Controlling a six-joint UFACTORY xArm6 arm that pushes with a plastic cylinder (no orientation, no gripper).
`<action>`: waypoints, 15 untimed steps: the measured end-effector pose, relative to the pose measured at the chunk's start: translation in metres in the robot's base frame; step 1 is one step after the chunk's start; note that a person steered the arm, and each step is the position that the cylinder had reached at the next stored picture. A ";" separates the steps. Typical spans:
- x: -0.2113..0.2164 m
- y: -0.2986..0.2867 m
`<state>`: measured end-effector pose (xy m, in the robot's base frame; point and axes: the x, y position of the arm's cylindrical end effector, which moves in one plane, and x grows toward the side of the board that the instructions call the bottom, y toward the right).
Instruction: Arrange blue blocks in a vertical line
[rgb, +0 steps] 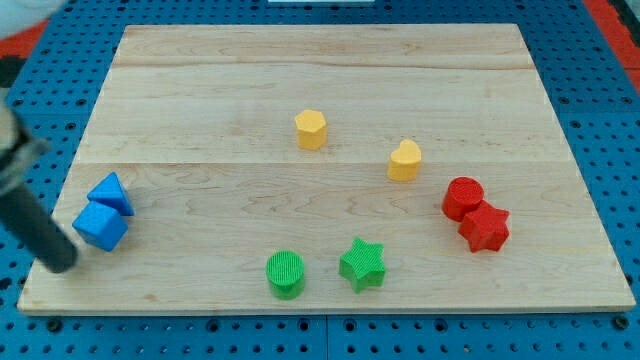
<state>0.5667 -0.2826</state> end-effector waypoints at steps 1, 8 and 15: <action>-0.017 -0.009; -0.094 0.104; -0.110 0.082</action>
<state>0.4567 -0.2003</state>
